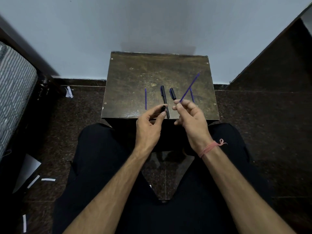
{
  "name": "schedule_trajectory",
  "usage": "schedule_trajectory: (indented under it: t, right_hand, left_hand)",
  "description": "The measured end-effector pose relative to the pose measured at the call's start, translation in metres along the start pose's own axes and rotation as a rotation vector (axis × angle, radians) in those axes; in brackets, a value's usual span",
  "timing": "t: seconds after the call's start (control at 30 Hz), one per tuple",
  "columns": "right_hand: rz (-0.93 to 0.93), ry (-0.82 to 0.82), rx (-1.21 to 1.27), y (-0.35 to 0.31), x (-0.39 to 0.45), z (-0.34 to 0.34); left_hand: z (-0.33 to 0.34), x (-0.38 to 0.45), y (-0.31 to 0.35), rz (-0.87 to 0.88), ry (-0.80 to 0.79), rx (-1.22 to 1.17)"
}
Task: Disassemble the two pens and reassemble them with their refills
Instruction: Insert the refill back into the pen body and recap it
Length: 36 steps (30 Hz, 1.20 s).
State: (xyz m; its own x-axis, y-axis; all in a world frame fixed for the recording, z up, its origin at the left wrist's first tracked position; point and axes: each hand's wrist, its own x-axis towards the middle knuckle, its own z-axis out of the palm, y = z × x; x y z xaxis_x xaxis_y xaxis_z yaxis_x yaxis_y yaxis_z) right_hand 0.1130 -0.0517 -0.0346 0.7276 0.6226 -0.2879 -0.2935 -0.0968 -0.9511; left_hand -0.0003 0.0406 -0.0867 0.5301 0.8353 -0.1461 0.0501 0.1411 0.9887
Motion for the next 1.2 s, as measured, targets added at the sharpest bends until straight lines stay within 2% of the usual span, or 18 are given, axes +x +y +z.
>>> schedule_trajectory:
  t: [0.1, 0.4, 0.63, 0.83, 1.03, 1.1, 1.2]
  right_hand:
    - [-0.188, 0.021, -0.233, 0.0, 0.001, -0.009]
    - [-0.222, 0.051, -0.433, 0.006, 0.005, -0.019]
    - [-0.288, -0.063, -0.451, -0.002, 0.0, -0.021]
    - [-0.342, 0.012, -0.379, -0.008, -0.001, -0.02]
    - [-0.272, 0.013, -0.346, -0.004, 0.006, -0.023]
    - [-0.32, 0.08, -0.506, -0.001, 0.011, -0.027]
    - [-0.45, 0.114, -0.998, 0.009, 0.019, -0.031]
  left_hand:
    - [0.0, -0.002, 0.0, 0.024, -0.06, 0.054]
    - [0.0, -0.007, 0.007, 0.108, -0.126, 0.069]
    - [-0.001, -0.005, 0.003, 0.117, -0.13, 0.074]
    - [0.0, -0.006, -0.001, 0.085, -0.136, 0.102]
    - [0.002, -0.007, 0.001, 0.042, -0.12, 0.069]
    - [0.002, -0.006, 0.001, 0.015, -0.1, 0.059]
    - [0.002, -0.006, 0.0, -0.005, -0.081, 0.073]
